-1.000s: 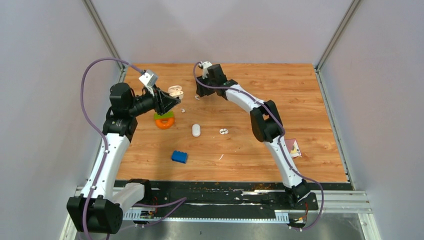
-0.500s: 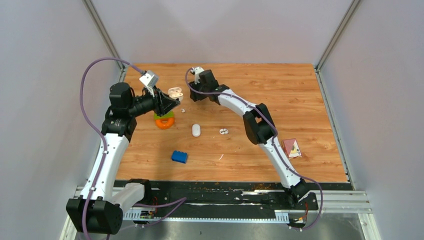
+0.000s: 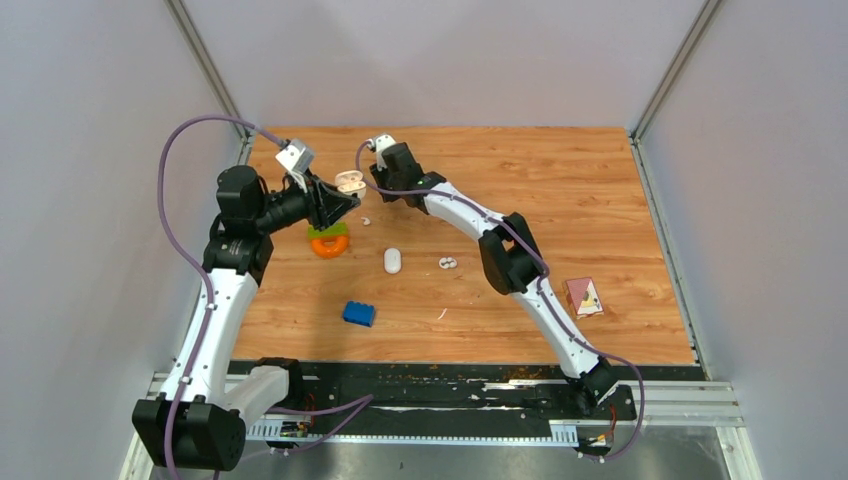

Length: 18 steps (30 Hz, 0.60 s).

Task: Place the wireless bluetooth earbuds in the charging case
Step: Move the earbud to the center of the board.

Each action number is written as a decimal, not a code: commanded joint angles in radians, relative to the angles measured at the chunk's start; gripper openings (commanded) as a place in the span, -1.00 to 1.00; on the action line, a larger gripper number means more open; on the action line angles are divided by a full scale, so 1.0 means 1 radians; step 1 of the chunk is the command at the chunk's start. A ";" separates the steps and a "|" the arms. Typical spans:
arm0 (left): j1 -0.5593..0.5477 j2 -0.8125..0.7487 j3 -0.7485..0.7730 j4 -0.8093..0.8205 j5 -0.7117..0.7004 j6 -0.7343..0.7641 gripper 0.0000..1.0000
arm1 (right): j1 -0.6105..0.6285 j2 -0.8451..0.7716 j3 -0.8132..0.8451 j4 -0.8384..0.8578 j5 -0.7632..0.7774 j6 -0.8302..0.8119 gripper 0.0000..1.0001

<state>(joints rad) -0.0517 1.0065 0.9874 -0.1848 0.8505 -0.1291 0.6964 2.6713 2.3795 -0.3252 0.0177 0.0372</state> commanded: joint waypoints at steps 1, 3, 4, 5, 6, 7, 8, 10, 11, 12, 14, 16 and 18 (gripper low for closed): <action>0.006 -0.032 -0.015 0.082 0.001 -0.039 -0.91 | 0.015 0.020 0.050 -0.031 0.050 -0.065 -0.58; 0.007 -0.034 -0.021 0.100 0.002 -0.050 -0.91 | 0.015 0.016 0.043 -0.038 0.050 -0.076 -0.61; 0.007 -0.035 -0.023 0.108 0.002 -0.057 -0.91 | 0.014 0.014 0.040 -0.040 0.047 -0.081 -0.61; 0.007 -0.037 -0.024 0.116 0.002 -0.063 -0.91 | 0.014 0.013 0.039 -0.043 0.044 -0.090 -0.61; 0.007 -0.039 -0.025 0.124 0.001 -0.070 -0.90 | 0.014 0.014 0.041 -0.048 0.042 -0.094 -0.60; 0.007 -0.041 -0.026 0.131 0.003 -0.075 -0.90 | 0.013 0.015 0.041 -0.051 0.038 -0.101 -0.58; 0.007 -0.046 -0.027 0.136 0.003 -0.079 -0.90 | 0.014 0.015 0.042 -0.054 0.035 -0.106 -0.56; 0.007 -0.052 -0.032 0.144 0.002 -0.084 -0.90 | 0.014 0.015 0.042 -0.062 0.031 -0.117 -0.48; 0.007 -0.056 -0.033 0.149 0.002 -0.088 -0.90 | 0.015 0.015 0.042 -0.069 0.032 -0.125 -0.47; 0.006 -0.060 -0.035 0.152 0.002 -0.093 -0.90 | 0.015 0.015 0.041 -0.080 0.029 -0.137 -0.46; 0.007 -0.069 -0.036 0.165 0.002 -0.105 -0.90 | 0.016 0.023 0.057 -0.108 0.027 -0.171 -0.48; 0.007 -0.082 -0.041 0.177 0.000 -0.118 -0.90 | 0.012 0.040 0.087 -0.146 0.028 -0.216 -0.50; 0.006 -0.095 -0.055 0.210 -0.003 -0.140 -0.89 | 0.001 0.044 0.093 -0.157 0.013 -0.246 -0.50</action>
<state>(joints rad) -0.0517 0.9516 0.9470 -0.0669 0.8509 -0.2192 0.7052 2.6865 2.4138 -0.4347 0.0402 -0.1207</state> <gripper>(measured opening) 0.358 0.252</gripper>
